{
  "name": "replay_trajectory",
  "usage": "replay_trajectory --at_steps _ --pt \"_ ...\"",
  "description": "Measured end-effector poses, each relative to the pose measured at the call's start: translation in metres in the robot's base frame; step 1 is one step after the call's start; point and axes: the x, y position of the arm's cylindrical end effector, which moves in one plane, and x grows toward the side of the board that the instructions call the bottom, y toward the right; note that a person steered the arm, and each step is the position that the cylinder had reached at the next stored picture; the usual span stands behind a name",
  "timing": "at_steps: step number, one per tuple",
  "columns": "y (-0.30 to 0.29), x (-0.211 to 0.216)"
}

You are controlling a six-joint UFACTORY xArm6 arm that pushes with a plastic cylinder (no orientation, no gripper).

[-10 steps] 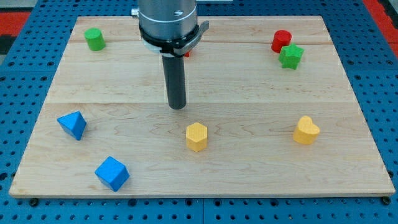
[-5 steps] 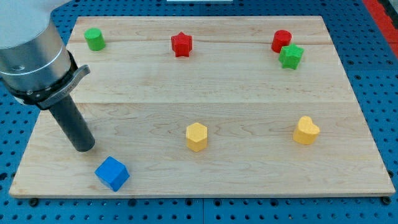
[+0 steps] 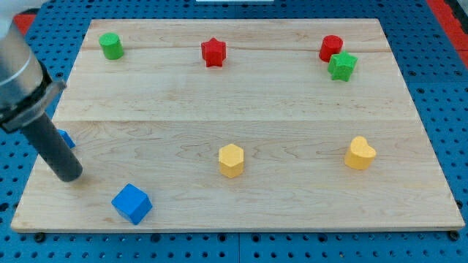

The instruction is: Push blue triangle left and up

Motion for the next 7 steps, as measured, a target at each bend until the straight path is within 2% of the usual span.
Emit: replay_trajectory --at_steps 1,2,3,5,7 --pt "-0.053 0.006" --pt "-0.079 0.0" --pt "-0.059 -0.013" --pt "-0.066 -0.058" --pt "-0.066 -0.068"
